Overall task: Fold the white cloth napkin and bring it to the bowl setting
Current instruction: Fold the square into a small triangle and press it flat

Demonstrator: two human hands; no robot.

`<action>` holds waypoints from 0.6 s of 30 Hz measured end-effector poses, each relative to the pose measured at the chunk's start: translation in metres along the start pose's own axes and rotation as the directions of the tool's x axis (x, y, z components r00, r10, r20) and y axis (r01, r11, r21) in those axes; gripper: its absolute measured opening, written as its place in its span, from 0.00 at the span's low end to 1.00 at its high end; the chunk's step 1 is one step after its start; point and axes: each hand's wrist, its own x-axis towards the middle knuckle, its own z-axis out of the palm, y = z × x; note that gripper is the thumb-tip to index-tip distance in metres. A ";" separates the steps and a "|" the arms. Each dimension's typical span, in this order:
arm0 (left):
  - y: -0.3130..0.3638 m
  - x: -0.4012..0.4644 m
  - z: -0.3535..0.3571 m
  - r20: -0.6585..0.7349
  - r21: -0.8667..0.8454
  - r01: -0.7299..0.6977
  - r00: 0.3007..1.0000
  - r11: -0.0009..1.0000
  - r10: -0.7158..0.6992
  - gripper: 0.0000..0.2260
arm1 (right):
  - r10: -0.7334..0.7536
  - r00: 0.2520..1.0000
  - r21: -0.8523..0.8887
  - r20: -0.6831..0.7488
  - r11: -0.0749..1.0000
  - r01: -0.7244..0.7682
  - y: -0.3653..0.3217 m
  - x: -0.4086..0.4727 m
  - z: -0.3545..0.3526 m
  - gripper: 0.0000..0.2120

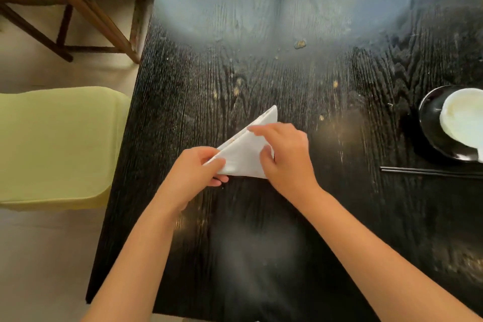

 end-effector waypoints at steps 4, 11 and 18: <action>-0.016 0.009 -0.010 -0.054 0.133 -0.048 0.997 0.990 0.056 0.10 | -0.058 0.913 -0.297 0.404 0.936 0.191 0.037 0.057 -0.002 0.24; -0.039 0.021 -0.012 -0.242 0.242 -0.102 0.957 0.965 0.162 0.08 | -0.014 0.849 -0.335 0.529 0.915 0.224 0.068 0.076 0.006 0.12; -0.061 0.037 0.004 -0.411 0.285 -0.194 0.860 0.939 0.303 0.07 | 0.028 0.925 -0.292 0.379 0.952 0.091 0.080 0.044 0.004 0.08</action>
